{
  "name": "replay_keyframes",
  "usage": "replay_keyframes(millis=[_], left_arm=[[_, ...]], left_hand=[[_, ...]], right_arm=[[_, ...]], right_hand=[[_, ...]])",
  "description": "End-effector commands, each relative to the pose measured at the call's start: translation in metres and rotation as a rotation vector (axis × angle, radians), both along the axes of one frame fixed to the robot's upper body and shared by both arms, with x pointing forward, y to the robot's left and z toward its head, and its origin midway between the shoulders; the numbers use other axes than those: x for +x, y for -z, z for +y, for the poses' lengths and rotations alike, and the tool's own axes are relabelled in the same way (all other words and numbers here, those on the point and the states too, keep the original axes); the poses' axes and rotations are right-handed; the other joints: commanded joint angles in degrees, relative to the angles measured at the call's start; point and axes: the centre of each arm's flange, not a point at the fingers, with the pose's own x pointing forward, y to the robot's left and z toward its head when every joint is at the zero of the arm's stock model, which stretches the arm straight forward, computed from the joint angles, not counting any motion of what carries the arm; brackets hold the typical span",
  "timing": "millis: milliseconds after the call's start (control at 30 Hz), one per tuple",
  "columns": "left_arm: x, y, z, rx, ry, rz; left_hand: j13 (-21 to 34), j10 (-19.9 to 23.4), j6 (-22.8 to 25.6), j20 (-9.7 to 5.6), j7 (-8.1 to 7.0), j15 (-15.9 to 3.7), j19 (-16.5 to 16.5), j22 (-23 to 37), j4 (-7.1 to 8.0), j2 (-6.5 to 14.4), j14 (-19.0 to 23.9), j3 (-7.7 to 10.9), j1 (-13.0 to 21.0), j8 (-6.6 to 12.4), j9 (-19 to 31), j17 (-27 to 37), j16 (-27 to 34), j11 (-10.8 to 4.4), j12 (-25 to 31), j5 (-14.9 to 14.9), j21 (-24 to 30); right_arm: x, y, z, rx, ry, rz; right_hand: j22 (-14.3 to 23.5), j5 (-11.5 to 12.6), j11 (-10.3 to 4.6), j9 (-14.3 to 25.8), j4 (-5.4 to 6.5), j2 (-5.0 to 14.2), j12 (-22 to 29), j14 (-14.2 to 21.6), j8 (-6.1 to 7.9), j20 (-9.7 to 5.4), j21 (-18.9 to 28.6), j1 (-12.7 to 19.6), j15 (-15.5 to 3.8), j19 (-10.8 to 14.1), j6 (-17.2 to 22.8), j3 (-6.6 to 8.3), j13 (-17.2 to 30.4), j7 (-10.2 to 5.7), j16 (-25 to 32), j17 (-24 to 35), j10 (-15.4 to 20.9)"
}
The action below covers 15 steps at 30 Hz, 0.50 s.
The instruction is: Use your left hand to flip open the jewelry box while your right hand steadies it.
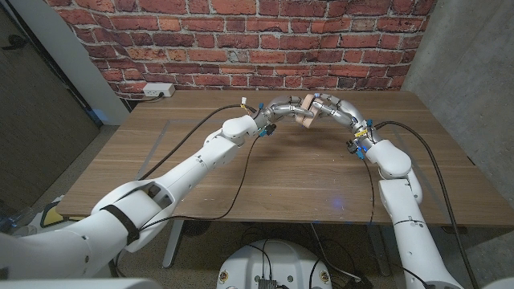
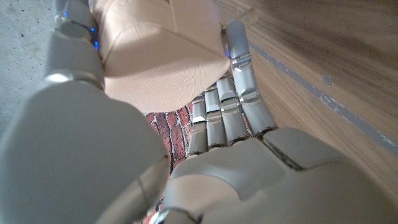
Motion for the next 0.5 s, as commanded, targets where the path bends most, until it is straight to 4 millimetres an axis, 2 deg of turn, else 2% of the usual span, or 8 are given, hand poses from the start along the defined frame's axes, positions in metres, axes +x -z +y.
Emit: replay_keyframes(millis=[33,200,500], left_arm=[[-0.0025,0.0020,0.0016,-0.035,-0.013,0.001],[-0.0045,0.0044,0.0008,-0.049,-0.017,-0.008],[-0.0073,0.0073,-0.0020,-0.085,-0.001,-0.013]], left_hand=[[0.8,17.5,21.3,-6.05,-11.46,-18.85,-2.0,0.1,8.43,12.6,26.2,10.38,11.8,0.22,0.2,0.2,0.1,-17.68,0.2,0.4,0.1],[0.4,17.6,21.3,-6.06,-11.66,-18.85,-2.1,0.1,8.48,12.6,26.0,10.53,11.7,0.09,0.1,0.3,0.0,-17.79,-0.2,0.3,0.3],[-1.8,17.0,21.9,-6.08,-12.42,-18.93,-3.4,0.0,8.71,12.5,23.9,10.90,11.3,-0.32,-0.6,-0.7,-1.9,-18.48,-2.1,-1.0,0.4]], right_arm=[[-0.0068,0.0004,-0.0016,0.080,0.050,-0.083],[-0.0076,0.0031,-0.0014,0.119,0.060,-0.105],[-0.0082,0.0036,-0.0008,0.154,0.063,-0.118]], right_hand=[[0.6,-0.5,-23.19,0.8,-3.45,8.42,0.8,17.9,0.41,-11.99,0.9,9.8,-24.64,3.3,22.5,4.20,0.7,-1.70,9.7,9.3,25.1],[1.0,-0.9,-23.89,0.9,-3.18,8.74,1.6,19.0,0.82,-12.83,1.8,11.0,-24.63,3.1,25.1,4.28,1.4,-2.10,10.7,10.5,27.2],[1.4,-1.4,-23.94,1.0,-2.76,7.89,1.4,18.7,0.19,-13.19,2.4,11.1,-24.53,2.6,25.0,3.64,2.0,-1.98,10.7,11.2,26.9]])
